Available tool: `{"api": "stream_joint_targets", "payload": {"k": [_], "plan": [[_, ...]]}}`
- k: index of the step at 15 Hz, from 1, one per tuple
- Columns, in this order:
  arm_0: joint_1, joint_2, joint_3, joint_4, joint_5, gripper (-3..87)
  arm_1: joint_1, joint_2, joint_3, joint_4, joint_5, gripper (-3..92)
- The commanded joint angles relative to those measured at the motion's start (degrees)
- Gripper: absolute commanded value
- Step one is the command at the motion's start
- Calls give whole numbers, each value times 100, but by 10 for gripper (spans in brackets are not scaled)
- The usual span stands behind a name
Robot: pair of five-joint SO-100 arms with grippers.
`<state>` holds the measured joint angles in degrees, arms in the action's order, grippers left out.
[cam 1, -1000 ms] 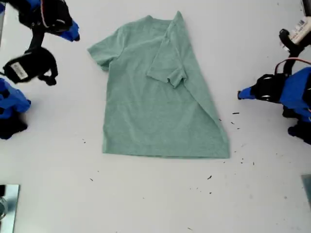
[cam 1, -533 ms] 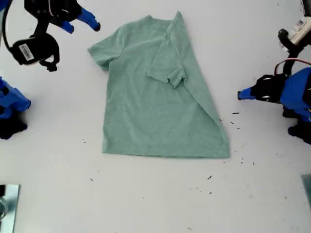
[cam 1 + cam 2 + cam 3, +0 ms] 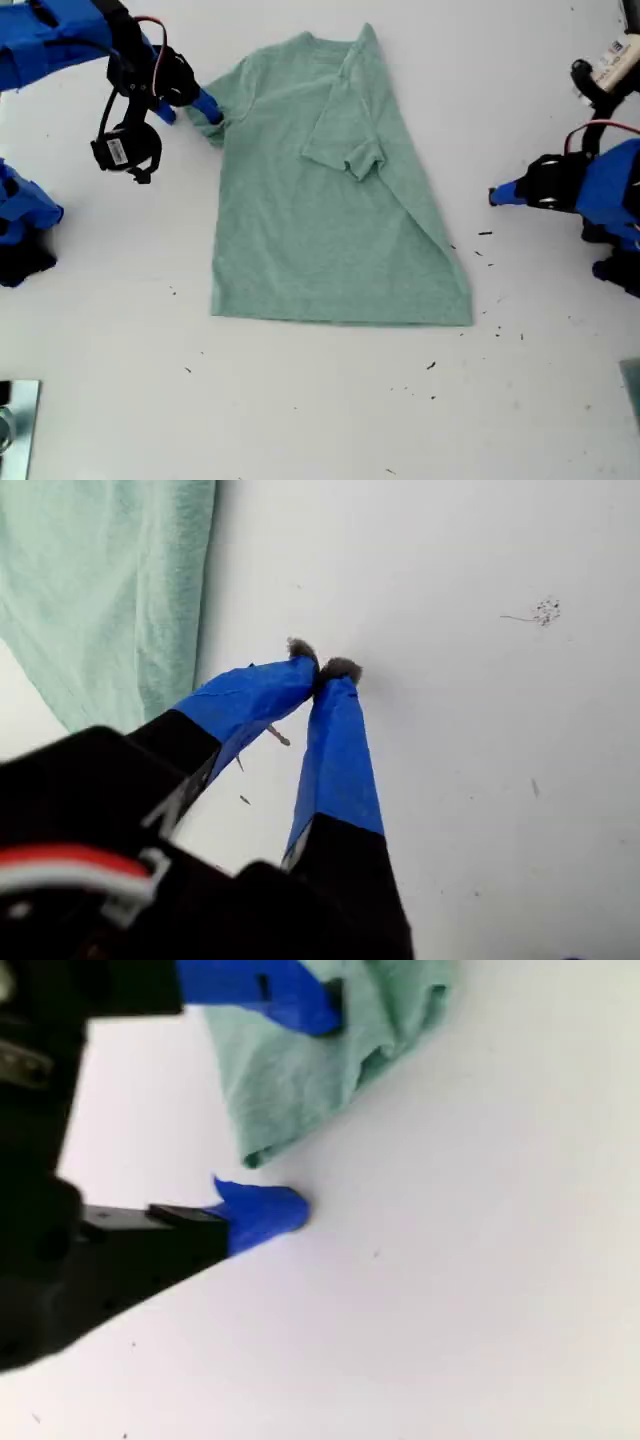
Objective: Fold t shirt
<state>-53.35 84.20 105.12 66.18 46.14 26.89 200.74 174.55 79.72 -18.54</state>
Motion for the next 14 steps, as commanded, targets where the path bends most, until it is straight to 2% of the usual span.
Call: {"api": "stream_joint_targets", "payload": {"k": [1,2,6,9,12,14], "plan": [[-53,-527,53,-475,9,166,-9,18,176,26,-97,23],[-44,-580,44,-545,-70,-2,9,18,176,35,-114,23],[475,2171,167,-466,-246,-2,44,18,176,35,-141,23],[642,2856,483,-817,-220,-2,70,18,176,35,-167,23],[1573,1907,-149,-1696,-123,-2,44,9,176,35,-149,23],[2408,299,-1854,-1995,-132,-2,44,-44,176,44,-149,23]]}}
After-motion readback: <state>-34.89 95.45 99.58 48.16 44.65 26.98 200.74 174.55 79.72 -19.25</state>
